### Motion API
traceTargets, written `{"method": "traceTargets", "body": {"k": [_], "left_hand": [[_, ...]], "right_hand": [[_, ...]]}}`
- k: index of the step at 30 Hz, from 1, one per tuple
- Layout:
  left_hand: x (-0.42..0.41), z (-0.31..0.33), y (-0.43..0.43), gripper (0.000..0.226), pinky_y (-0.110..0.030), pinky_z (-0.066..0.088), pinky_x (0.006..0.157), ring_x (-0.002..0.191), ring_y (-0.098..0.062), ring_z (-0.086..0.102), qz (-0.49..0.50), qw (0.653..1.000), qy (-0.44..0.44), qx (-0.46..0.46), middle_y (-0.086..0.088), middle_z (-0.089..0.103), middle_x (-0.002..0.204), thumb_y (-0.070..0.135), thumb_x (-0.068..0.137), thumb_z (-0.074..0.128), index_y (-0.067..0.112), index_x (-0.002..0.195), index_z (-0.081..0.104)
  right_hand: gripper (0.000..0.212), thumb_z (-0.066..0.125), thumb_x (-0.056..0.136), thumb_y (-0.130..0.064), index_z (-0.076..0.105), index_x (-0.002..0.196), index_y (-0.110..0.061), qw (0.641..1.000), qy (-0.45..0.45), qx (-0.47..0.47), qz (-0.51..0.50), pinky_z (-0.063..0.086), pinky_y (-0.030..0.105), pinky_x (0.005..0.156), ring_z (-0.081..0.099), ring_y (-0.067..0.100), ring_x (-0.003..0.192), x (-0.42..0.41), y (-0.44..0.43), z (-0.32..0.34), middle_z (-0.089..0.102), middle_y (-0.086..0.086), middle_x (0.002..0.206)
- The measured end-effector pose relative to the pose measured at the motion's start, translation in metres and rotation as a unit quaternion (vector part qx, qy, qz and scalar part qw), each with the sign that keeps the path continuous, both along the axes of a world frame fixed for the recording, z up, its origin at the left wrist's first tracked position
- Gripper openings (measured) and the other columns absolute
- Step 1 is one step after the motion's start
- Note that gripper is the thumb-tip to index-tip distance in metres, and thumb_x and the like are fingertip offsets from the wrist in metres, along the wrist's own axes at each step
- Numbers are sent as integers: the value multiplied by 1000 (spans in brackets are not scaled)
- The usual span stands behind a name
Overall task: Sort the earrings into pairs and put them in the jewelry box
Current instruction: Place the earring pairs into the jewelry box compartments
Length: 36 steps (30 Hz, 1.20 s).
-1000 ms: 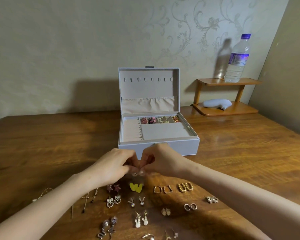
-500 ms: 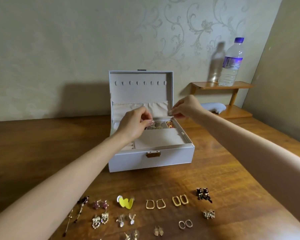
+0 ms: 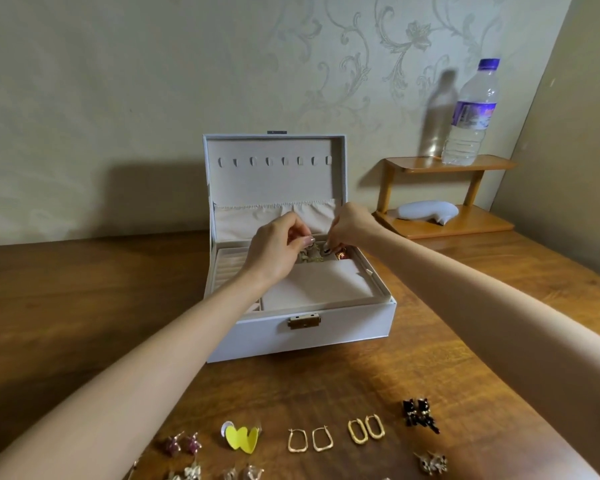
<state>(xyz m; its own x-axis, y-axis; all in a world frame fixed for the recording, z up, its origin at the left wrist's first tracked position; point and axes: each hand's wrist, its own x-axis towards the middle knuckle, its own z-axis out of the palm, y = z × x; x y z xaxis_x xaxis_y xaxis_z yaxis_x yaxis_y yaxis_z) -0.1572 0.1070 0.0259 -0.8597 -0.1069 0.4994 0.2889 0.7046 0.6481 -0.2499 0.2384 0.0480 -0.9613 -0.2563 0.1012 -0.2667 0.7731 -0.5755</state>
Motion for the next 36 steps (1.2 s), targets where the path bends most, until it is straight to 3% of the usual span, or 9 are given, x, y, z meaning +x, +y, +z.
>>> {"method": "traceTargets", "body": {"k": [3, 7, 10, 15, 18, 23, 29, 34, 36], "left_hand": [[2, 2, 1, 5, -32, 50, 72, 71, -16, 57, -21, 999, -8, 24, 2, 60, 80, 11, 86, 63, 14, 85, 58], [6, 10, 1, 6, -29, 51, 66, 75, -15, 61, -45, 982, -48, 176, 3, 60, 79, 5, 88, 59, 11, 89, 62], [8, 15, 1, 8, -26, 52, 64, 69, -14, 67, -63, 949, -68, 300, -3, 64, 80, 2, 87, 60, 8, 90, 61], [8, 17, 5, 15, -32, 55, 70, 70, -19, 64, -17, 940, -63, 336, -7, 64, 80, 4, 81, 68, 7, 91, 57], [10, 15, 8, 18, -36, 51, 69, 69, -22, 66, -14, 940, -79, 332, -6, 67, 79, 3, 82, 67, 3, 97, 57], [12, 14, 9, 9, -24, 51, 62, 63, -7, 67, -23, 947, -78, 311, -7, 66, 80, -3, 87, 58, 4, 93, 57], [8, 7, 6, 6, -30, 53, 78, 79, -14, 60, 19, 993, -27, 113, 2, 63, 83, 6, 85, 63, 11, 88, 64], [11, -1, 6, 10, -28, 50, 78, 80, -15, 59, 47, 997, -10, 55, -2, 67, 89, 4, 86, 58, 12, 88, 65], [11, -3, 5, 11, -29, 50, 78, 82, -16, 60, 47, 998, -6, 50, -2, 67, 89, 5, 86, 58, 12, 87, 65]], "right_hand": [[26, 80, 69, -14, 71, 88, 2, 1000, 15, 24, 11, 57, 34, 76, 67, 23, 80, 0, 0, -3, 71, 14, 87], [18, 72, 79, -13, 71, 91, 0, 996, 60, -56, 40, 50, 23, 63, 59, 14, 67, 11, 4, 14, 69, 10, 81], [22, 68, 84, -17, 68, 98, 0, 975, -21, -165, 151, 49, 19, 57, 61, 12, 61, 27, 11, 34, 67, 6, 74], [21, 72, 78, -6, 67, 96, 4, 964, -72, -156, 202, 58, 21, 65, 66, 14, 65, 43, 16, 38, 69, 10, 77], [11, 71, 76, 2, 67, 87, 3, 967, -87, -166, 172, 58, 23, 67, 66, 17, 65, 43, 19, 35, 68, 11, 75], [12, 63, 78, 12, 66, 79, 1, 971, -112, -182, 111, 55, 17, 57, 64, 12, 57, 37, 27, 35, 65, 10, 72], [13, 66, 76, 11, 70, 86, 3, 978, -112, -171, 30, 54, 17, 54, 66, 15, 61, 24, 27, 20, 67, 12, 73], [15, 71, 73, 5, 73, 86, 0, 995, -56, -88, 8, 46, 11, 47, 58, 7, 55, 25, 19, 11, 64, 5, 65], [15, 72, 71, 5, 74, 85, 0, 997, -43, -56, 13, 50, 15, 54, 59, 9, 58, 24, 16, 10, 64, 5, 65]]}}
